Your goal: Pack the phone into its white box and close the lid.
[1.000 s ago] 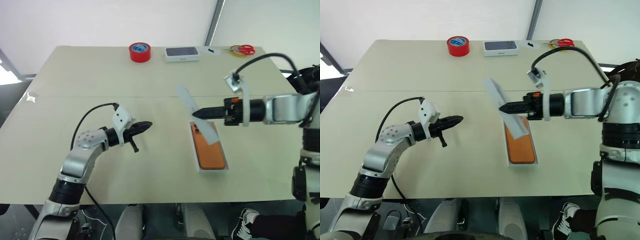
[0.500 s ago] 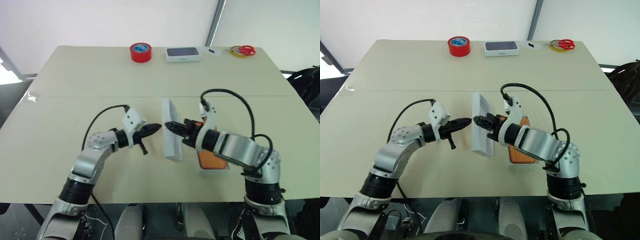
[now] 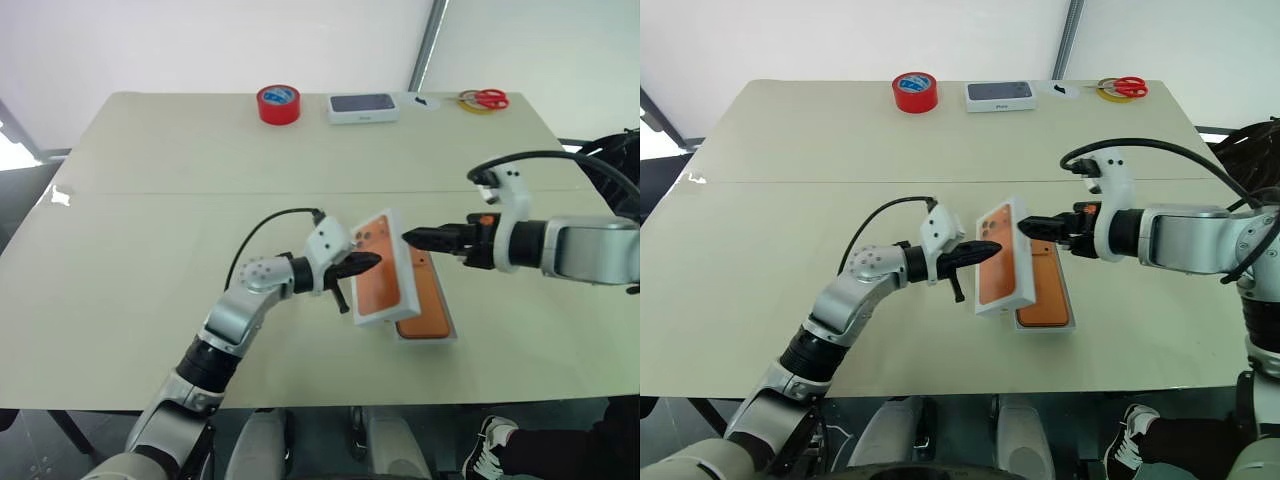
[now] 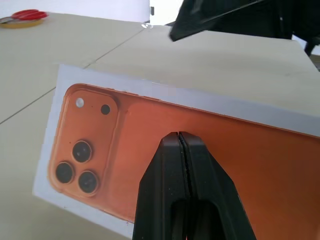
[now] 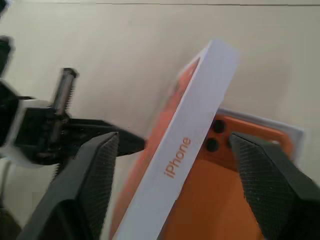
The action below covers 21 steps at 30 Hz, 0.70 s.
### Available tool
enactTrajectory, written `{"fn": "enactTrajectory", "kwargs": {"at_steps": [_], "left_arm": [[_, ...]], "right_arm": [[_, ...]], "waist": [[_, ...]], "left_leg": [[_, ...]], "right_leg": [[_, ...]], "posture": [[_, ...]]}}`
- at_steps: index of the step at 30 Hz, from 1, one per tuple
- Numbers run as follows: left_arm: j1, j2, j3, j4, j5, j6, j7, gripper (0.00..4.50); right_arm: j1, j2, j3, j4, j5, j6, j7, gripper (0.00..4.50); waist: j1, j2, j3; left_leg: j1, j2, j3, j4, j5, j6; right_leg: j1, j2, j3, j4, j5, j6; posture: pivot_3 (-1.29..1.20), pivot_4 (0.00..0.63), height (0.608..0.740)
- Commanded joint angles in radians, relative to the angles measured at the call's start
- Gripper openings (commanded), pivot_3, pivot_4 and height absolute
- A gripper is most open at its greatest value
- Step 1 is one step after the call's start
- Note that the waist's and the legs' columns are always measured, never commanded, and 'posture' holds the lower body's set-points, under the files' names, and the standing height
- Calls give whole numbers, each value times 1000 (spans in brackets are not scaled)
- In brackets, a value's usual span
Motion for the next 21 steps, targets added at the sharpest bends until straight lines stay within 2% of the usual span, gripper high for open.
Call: {"fn": "enactTrajectory", "kwargs": {"at_steps": [1, 3, 4, 6, 10, 15, 21], "left_arm": [[-19, -23, 12, -13, -7, 8, 19, 0], [-20, -27, 29, -19, -14, 21, 30, 0], [-21, -23, 43, -22, -15, 35, 41, 0], [-27, -6, 68, -26, -13, 75, 63, 0], [-35, 34, 101, -36, -15, 146, 78, 0], [-29, 113, 74, -26, 17, 192, 56, 0], [-62, 103, -1, 42, 59, 193, 31, 0]], "right_arm": [[14, -76, 53, -79, -287, -43, 197, 1664], [29, -102, 97, -131, -434, -96, 296, 578], [39, -136, 156, -176, -566, -163, 352, 30], [59, -172, 247, -224, -761, -248, 435, 30], [85, -158, 312, -227, -941, -304, 532, 30], [76, -66, 340, -199, -1071, -306, 589, 30], [73, 4, 340, -195, -1171, -286, 650, 30]], "waist": [[0, 0, 0], [-1, 0, 0], [-2, 0, 0], [-2, 1, 0], [-2, 1, 0], [-1, 0, 0], [2, 0, 0]], "left_leg": [[0, 0, 0, 0, 0, 0], [0, 0, 0, 0, 0, 0], [0, 0, 0, 0, 0, 0], [0, 0, 0, 0, 0, 0], [0, 0, 0, 0, 0, 0], [0, 0, 0, 0, 0, 0], [-1, -1, 0, 0, 0, 0]], "right_leg": [[0, 0, 0, 0, 0, 0], [0, 0, 0, 0, 0, 0], [-1, 0, 0, 0, 0, 1], [-1, 0, 0, 0, -2, 3], [-2, 1, 0, 0, -2, 4], [-2, 1, 0, 1, 0, 0], [-1, -2, 0, 0, 0, 0]], "posture": [[0, 150, 740], [0, 150, 740], [0, 150, 740], [0, 150, 740], [0, 150, 740], [0, 150, 740], [0, 150, 740]]}}
